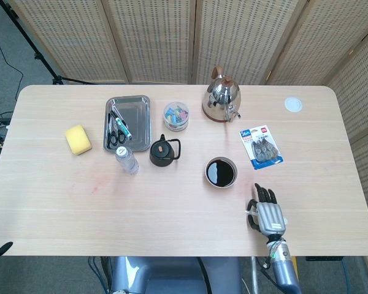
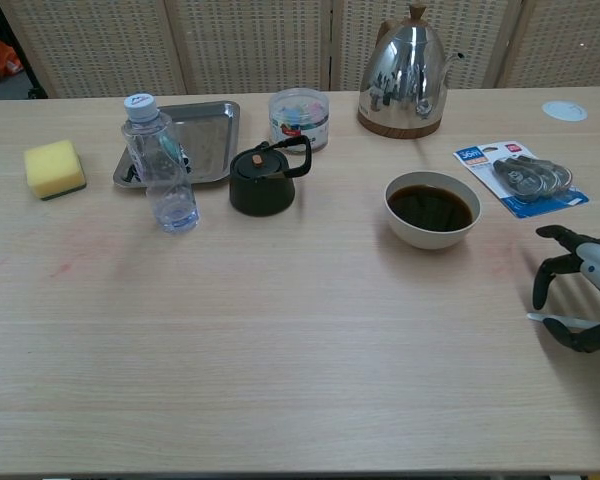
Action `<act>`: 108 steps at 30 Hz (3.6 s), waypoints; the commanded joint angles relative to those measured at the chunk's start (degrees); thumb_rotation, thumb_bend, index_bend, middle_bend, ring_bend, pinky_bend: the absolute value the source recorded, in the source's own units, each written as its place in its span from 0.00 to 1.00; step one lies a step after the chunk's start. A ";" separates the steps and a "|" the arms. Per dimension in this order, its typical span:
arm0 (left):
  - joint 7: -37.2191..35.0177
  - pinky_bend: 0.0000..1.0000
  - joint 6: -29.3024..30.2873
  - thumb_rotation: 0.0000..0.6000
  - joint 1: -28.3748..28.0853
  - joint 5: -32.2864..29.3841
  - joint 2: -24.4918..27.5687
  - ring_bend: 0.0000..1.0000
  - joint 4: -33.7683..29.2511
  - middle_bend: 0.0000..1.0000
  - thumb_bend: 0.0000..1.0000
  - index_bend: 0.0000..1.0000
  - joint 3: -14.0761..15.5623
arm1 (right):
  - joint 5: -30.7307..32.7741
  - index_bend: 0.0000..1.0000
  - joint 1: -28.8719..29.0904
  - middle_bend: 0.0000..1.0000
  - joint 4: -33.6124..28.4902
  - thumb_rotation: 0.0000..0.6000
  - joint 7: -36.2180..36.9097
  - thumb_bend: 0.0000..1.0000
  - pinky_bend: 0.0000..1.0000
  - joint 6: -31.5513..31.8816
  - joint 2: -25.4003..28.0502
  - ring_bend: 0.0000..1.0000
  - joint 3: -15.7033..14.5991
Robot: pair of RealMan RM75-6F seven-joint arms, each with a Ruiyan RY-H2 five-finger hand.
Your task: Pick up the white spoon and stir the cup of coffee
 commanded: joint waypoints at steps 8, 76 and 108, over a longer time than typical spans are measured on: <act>0.30 0.00 -0.13 1.00 -0.03 -0.05 -0.07 0.00 -0.07 0.00 0.00 0.00 -0.01 | -1.08 0.48 0.09 0.00 2.83 1.00 0.35 0.44 0.00 0.67 -1.64 0.00 -0.41; -0.06 0.00 0.41 1.00 0.21 0.74 -0.01 0.00 -0.14 0.00 0.00 0.00 0.27 | 2.81 0.57 9.88 0.00 -33.79 1.00 29.78 0.48 0.00 -9.99 24.34 0.00 16.38; -1.57 0.00 -0.58 1.00 -0.52 -0.43 0.33 0.00 0.24 0.00 0.00 0.00 -0.15 | 17.43 0.59 24.51 0.00 -13.19 1.00 30.00 0.52 0.00 -15.64 9.40 0.00 16.59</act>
